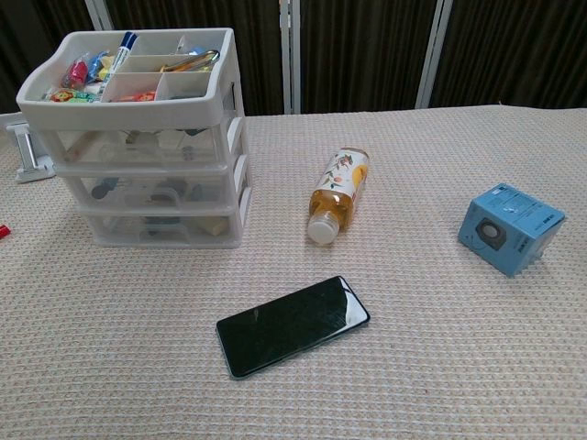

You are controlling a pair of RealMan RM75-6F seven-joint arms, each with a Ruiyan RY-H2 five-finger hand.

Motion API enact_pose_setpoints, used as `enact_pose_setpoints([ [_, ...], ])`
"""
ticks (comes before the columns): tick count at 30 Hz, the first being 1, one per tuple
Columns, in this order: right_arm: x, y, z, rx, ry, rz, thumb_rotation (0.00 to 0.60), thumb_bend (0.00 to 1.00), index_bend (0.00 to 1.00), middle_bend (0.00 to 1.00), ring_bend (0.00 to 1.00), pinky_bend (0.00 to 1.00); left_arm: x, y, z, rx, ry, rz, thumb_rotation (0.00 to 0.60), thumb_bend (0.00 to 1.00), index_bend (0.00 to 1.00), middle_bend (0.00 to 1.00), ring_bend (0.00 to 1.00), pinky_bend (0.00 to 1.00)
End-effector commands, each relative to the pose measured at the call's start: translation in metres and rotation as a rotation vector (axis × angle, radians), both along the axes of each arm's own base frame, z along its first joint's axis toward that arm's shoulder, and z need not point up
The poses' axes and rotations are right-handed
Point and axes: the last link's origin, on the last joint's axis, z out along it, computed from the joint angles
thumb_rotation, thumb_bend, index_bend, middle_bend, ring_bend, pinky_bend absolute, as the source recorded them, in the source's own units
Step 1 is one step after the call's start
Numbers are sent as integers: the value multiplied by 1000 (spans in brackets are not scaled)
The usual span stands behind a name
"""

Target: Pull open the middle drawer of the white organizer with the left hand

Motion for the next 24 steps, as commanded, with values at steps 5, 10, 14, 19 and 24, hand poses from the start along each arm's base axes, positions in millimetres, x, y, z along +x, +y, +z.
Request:
enact_pose_setpoints([
  [5,0,0,0,1,1,-1,600,0,0,0,0,0,0,0,0,0,0,0,600,185,0,0,0,0],
  [10,0,0,0,0,-5,-3,600,0,0,0,0,0,0,1,0,2,-6,-1,600,186,0,0,0,0],
  [14,0,1,1,-4,-6,-4,600,0,0,0,0,0,1,3,0,-2,-17,-9,600,187,0,0,0,0],
  [19,-1,1,2,-8,-8,-9,600,0,0,0,0,0,2,4,-3,-13,-27,-18,600,190,0,0,0,0],
  [24,-2,1,3,-10,-12,-15,600,0,0,0,0,0,5,7,-6,-24,-45,-38,600,200,0,0,0,0],
])
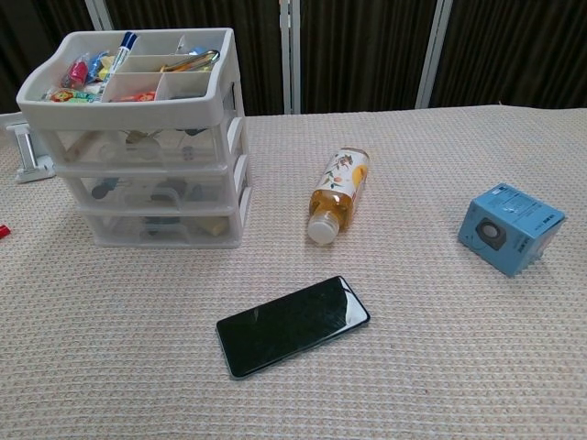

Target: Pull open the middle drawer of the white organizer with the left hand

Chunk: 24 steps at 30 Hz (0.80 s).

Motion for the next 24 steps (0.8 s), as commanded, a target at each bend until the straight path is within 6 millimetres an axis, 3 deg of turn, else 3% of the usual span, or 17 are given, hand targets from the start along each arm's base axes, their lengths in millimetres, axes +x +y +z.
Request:
enact_pose_setpoints([
  [1,-1,0,1,1,-2,-3,600,0,0,0,0,0,2,2,-3,-8,-12,-11,600,206,0,0,0,0],
  [4,-1,1,2,1,-6,-5,600,0,0,0,0,0,5,4,-5,1,-29,-30,600,228,0,6,38,50],
  [5,-1,1,2,1,-8,-3,600,0,0,0,0,0,6,5,-6,9,-34,-39,600,247,0,72,138,138],
  [9,0,2,3,0,-14,0,600,0,0,0,0,0,13,10,-14,38,-105,-82,600,442,0,592,634,501],
  [11,0,2,3,4,-13,-2,600,0,0,0,0,0,16,11,-19,17,-167,-93,600,508,0,707,733,565],
  [15,0,3,1,10,-8,-2,600,0,0,0,0,0,24,12,-29,-66,-325,-106,600,619,0,795,817,632],
  [24,0,3,0,17,-8,-3,600,0,0,0,0,0,45,22,-57,-382,-682,-71,600,667,0,820,851,680],
])
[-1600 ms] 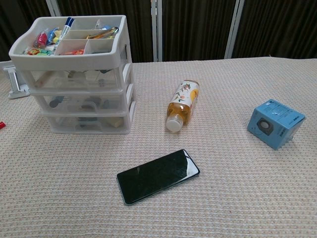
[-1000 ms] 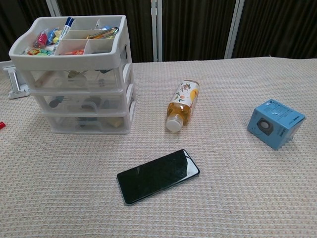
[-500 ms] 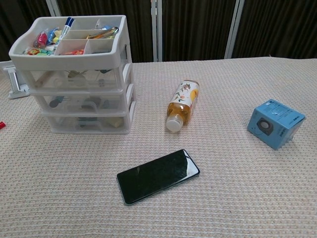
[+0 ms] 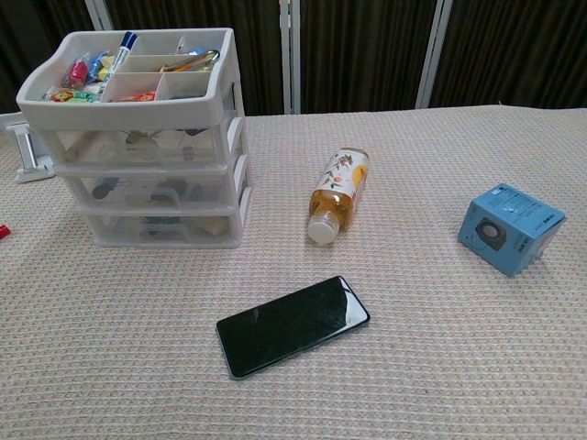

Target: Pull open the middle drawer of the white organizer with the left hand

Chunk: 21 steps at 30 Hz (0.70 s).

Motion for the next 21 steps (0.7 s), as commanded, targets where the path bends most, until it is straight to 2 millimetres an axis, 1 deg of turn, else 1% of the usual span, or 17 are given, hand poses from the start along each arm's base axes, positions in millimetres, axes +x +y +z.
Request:
enact_pose_setpoints([
  [1,0,0,0,-1,-1,0,600,0,0,0,0,0,16,7,-19,-215,-184,-10,600,675,0,821,851,681],
  [5,0,0,2,-3,-7,0,600,0,0,0,0,0,22,17,-34,-359,-331,7,600,702,0,826,855,687],
  [9,0,0,4,-5,-14,1,600,0,0,0,0,0,23,28,-44,-415,-366,-11,600,703,0,827,856,687],
  [15,0,0,4,-1,-19,2,600,0,0,0,0,0,20,39,-58,-438,-396,-21,600,703,0,827,856,687],
  [21,0,0,4,1,-20,1,600,0,0,0,0,0,17,49,-67,-436,-433,0,600,702,0,829,858,687],
])
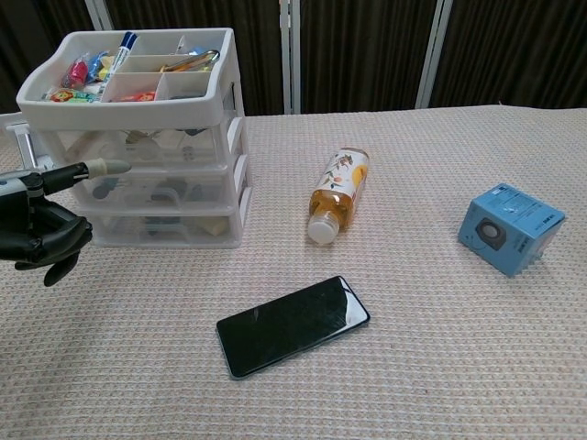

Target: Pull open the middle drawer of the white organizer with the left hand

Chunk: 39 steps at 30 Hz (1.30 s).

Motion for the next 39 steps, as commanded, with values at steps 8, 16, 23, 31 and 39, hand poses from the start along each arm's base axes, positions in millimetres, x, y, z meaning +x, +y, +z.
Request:
enact_pose_setpoints([
  [8,0,0,-1,3,2,-3,600,0,0,0,0,0,-1,12,-9,-1,-30,19,600,703,0,829,858,687],
  [16,-1,0,-2,6,6,-6,600,0,0,0,0,0,-1,22,-11,1,-32,28,600,703,0,829,858,687],
  [23,-1,-1,-2,8,7,-8,600,0,0,0,0,0,0,30,-14,-1,-33,36,600,702,0,829,858,687],
  [31,-2,-1,-3,10,9,-11,600,0,0,0,0,0,3,35,-17,-5,-34,37,600,702,0,829,859,687],
  [39,-2,-1,-4,11,11,-11,600,0,0,0,0,0,8,41,-20,-24,-42,44,600,702,0,829,859,688],
])
